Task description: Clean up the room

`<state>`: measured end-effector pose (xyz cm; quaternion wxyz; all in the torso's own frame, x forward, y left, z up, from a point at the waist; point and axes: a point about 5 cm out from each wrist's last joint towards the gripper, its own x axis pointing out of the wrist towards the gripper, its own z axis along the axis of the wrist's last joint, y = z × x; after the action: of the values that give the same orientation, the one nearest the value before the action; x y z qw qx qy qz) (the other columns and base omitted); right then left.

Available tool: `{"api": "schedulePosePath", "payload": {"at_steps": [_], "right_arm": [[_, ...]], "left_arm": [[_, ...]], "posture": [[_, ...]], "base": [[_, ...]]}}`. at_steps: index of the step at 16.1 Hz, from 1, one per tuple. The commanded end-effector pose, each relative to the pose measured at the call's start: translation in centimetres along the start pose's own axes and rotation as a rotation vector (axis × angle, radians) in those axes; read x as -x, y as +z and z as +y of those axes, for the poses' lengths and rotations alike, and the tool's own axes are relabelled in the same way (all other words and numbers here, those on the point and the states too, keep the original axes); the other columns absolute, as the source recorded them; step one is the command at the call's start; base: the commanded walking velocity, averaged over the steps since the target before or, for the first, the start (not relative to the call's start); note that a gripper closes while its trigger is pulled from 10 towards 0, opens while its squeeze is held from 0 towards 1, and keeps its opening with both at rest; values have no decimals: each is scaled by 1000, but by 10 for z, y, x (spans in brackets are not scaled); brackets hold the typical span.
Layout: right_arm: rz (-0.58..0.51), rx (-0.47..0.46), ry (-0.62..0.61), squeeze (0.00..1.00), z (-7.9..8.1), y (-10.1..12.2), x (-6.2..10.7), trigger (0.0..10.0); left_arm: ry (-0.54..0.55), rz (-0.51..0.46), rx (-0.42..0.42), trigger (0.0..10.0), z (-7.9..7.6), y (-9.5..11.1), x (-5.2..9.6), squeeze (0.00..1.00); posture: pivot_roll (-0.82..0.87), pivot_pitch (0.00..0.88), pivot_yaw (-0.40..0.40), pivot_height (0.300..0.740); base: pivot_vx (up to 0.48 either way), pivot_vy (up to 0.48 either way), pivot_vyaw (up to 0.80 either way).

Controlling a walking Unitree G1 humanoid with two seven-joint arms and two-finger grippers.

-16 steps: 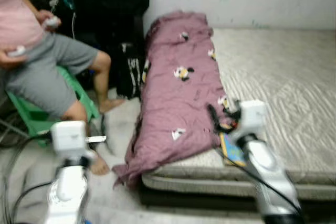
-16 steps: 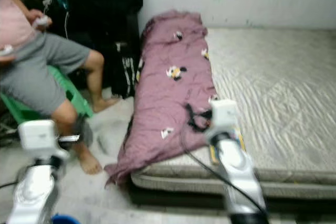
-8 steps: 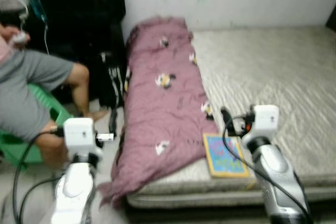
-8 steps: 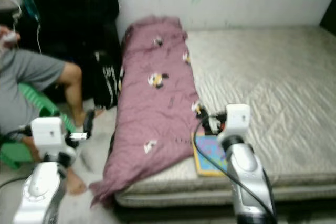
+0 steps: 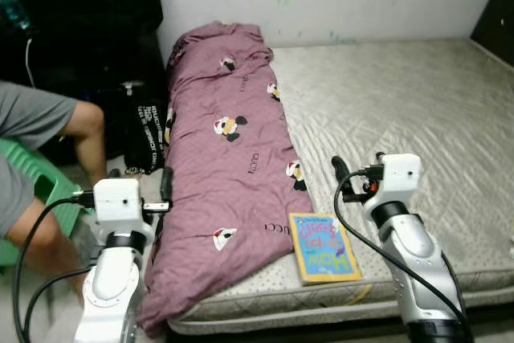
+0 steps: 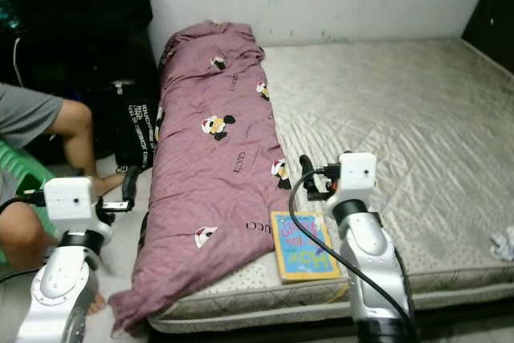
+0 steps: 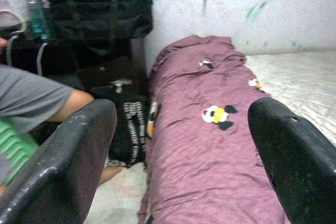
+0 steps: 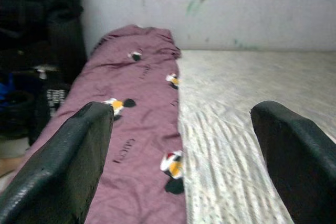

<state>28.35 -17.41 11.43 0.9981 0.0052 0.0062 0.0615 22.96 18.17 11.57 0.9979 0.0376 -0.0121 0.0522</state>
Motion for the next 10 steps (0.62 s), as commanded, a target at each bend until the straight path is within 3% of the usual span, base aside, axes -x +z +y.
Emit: {"api": "schedulePosePath", "payload": {"at_steps": [1,3,10], "right_arm": [[-9,4,18,0,7,2,-4,10000],[-14,4,13,0,7,4,-8,10000],[-19,5,7,0,8,4,-12,10000]], "left_arm": [[12,2,-13,10000,3,1,-2,0],[13,-3,-11,10000,3,3,-3,0],[6,-1,-6,10000,2,2,-3,0]], "posture": [[-36,3,-11,740],[-36,6,-8,740],[-35,4,-11,740]], "base": [[0,-270,569],[0,-266,534],[0,-295,0]]}}
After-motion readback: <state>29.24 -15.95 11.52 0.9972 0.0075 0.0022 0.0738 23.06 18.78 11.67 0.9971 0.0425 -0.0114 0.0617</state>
